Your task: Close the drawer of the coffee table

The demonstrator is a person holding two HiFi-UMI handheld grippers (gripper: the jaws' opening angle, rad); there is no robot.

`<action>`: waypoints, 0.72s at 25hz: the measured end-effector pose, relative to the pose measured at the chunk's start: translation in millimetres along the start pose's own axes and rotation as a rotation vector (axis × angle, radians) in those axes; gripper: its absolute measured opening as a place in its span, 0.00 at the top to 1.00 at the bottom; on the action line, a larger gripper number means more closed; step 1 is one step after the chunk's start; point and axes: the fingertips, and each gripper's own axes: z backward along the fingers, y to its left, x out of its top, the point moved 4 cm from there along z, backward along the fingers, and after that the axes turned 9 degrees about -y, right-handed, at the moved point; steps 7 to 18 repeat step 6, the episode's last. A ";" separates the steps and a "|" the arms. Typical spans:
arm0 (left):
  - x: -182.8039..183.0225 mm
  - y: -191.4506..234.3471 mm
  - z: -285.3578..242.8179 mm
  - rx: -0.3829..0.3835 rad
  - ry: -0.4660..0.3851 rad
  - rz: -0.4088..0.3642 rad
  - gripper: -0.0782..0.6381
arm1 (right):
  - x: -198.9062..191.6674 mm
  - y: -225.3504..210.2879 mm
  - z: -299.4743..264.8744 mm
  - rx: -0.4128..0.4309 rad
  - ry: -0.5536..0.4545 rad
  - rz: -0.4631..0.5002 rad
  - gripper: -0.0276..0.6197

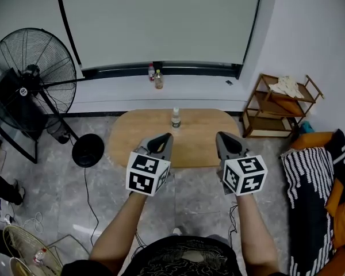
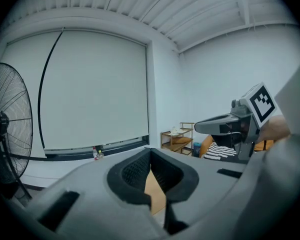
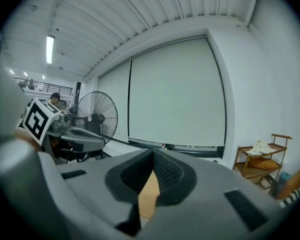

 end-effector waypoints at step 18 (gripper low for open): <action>2.0 -3.4 0.2 -0.010 -0.010 -0.007 0.89 | -1.7 4.6 2.7 0.000 -0.003 0.013 0.95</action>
